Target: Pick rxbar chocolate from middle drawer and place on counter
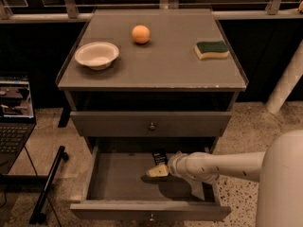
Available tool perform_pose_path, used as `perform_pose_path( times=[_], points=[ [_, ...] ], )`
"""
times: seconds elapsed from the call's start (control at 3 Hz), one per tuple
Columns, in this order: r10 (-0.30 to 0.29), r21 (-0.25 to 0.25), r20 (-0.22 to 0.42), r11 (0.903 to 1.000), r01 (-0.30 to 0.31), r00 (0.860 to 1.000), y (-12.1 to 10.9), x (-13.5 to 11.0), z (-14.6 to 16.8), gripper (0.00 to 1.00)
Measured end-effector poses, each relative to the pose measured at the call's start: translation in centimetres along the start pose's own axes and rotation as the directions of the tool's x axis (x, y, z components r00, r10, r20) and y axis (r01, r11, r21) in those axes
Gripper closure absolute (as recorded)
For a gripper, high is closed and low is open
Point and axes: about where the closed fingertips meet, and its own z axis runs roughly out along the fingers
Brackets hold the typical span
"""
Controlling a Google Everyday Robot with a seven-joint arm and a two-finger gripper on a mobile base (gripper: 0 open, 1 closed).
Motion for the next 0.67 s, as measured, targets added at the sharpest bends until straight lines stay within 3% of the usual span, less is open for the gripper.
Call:
perform_pose_path(
  times=[0.67],
  points=[
    [-0.026, 0.018, 0.010, 0.9995, 0.025, 1.000, -0.6, -0.1, 2.5, 0.00]
  ],
)
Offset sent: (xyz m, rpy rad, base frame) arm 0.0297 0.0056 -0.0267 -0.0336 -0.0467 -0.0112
